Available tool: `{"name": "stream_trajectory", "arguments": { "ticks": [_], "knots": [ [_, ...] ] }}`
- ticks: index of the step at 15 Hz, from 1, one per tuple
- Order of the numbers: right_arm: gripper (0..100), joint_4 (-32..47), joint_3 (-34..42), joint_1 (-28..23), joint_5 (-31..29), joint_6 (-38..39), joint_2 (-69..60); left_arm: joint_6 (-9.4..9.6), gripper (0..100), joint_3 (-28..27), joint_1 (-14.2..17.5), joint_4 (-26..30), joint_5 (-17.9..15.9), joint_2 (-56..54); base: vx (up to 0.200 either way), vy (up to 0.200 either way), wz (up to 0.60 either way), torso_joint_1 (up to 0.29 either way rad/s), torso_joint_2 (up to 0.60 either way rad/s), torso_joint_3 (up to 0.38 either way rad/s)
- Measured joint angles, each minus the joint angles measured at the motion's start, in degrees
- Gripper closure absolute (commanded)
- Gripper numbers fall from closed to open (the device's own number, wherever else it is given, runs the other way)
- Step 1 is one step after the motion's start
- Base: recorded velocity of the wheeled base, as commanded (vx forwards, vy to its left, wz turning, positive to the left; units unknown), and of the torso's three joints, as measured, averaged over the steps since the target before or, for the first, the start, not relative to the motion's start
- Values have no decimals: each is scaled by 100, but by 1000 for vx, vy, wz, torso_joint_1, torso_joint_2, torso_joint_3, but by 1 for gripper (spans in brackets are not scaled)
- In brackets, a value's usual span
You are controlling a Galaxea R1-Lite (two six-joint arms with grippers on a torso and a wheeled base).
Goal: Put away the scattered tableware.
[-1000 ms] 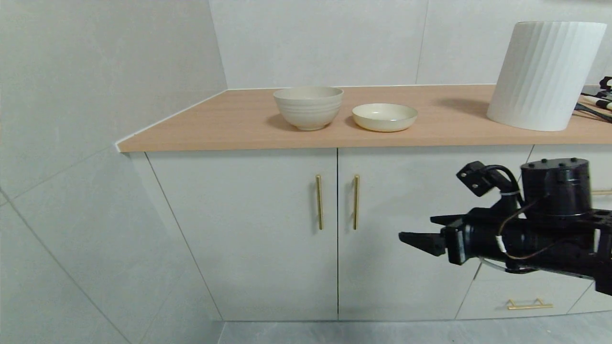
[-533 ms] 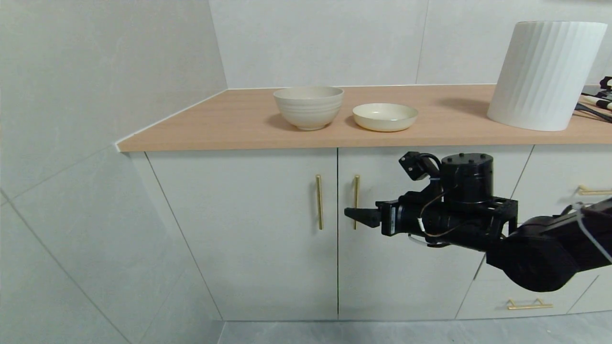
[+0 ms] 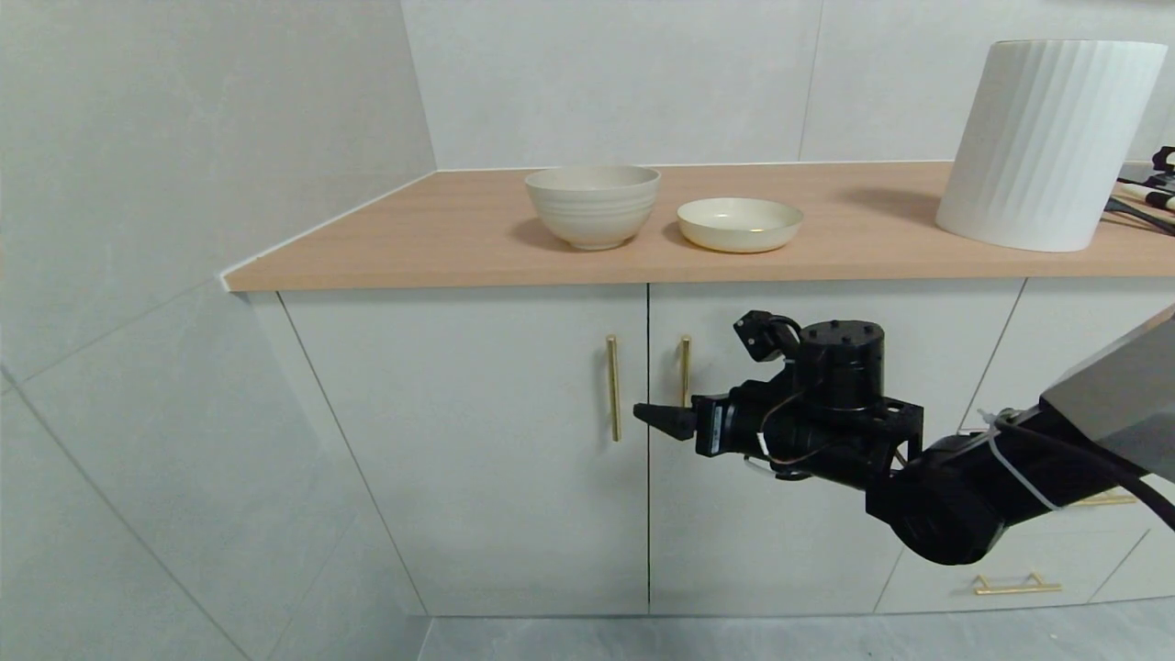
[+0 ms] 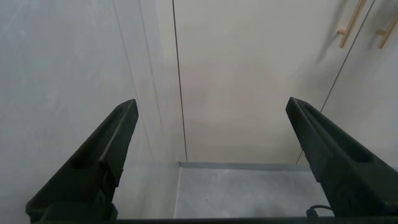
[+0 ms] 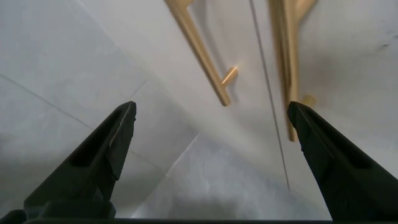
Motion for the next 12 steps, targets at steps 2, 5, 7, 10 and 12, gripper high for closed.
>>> {"name": "stream_trajectory", "arguments": {
  "ticks": [2,5,7,10,12],
  "knots": [
    [0,-2,-24,-52,2,2,29,0,0,0,0,0,1,0,0,0,0,0,0,0],
    [0,-112,-140,-95,2,51,138,0,0,0,0,0,0,0,0,0,0,0,0,0],
    [0,-407,-171,-98,-5,174,254,0,0,0,0,0,1,0,0,0,0,0,0,0],
    [0,-550,-201,-94,-7,265,394,0,0,0,0,0,0,0,0,0,0,0,0,0],
    [0,-653,-217,-87,-10,282,460,0,0,0,0,0,0,0,0,0,0,0,0,0]
  ]
}}
